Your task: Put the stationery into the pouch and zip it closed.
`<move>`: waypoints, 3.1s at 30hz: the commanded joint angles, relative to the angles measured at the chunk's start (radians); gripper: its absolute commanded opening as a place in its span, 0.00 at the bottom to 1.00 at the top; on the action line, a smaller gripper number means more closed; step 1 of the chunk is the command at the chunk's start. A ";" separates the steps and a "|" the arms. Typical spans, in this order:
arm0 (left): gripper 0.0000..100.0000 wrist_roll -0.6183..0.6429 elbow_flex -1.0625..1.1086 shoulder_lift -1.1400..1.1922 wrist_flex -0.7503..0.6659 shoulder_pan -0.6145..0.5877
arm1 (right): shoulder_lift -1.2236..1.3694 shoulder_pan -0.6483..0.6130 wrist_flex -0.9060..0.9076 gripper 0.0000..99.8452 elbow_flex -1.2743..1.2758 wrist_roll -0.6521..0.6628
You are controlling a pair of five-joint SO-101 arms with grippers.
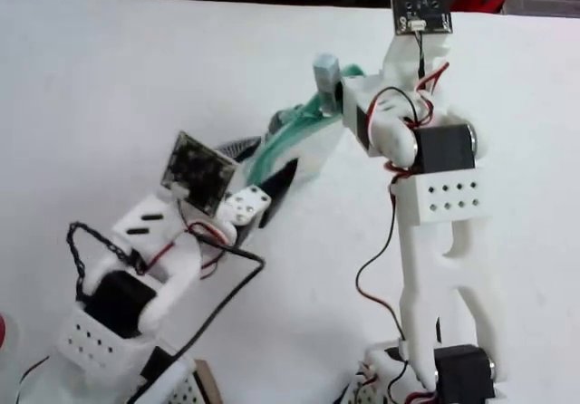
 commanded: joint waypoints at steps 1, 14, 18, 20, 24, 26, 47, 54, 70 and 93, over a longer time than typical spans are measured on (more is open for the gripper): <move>0.19 -0.011 0.052 -0.013 -0.025 -0.004 | 0.002 0.001 0.015 0.02 -0.052 -0.005; 0.04 -0.009 0.356 -0.007 -0.526 -0.073 | -0.004 -0.122 0.042 0.02 -0.077 0.002; 0.03 -0.011 0.356 -0.007 -0.540 -0.077 | 0.001 -0.134 0.047 0.06 -0.077 0.003; 0.03 -0.011 0.359 -0.007 -0.540 -0.077 | -0.007 -0.131 0.051 0.11 -0.075 0.003; 0.03 -0.011 0.361 -0.005 -0.539 -0.077 | -0.007 -0.110 0.108 0.14 -0.117 0.003; 0.03 -0.011 0.362 -0.005 -0.539 -0.085 | -0.007 -0.079 0.142 0.14 -0.176 0.003; 0.03 -0.009 0.362 -0.007 -0.535 -0.117 | 0.071 -0.249 0.340 0.14 -0.730 0.003; 0.03 -0.009 0.364 -0.007 -0.534 -0.113 | 0.188 -0.346 0.251 0.14 -0.720 0.078; 0.03 -0.011 0.381 -0.007 -0.540 -0.113 | 0.456 -0.216 0.335 0.02 -0.852 0.109; 0.03 -0.060 0.384 -0.007 -0.539 -0.111 | 0.294 -0.430 0.529 0.02 -1.073 0.238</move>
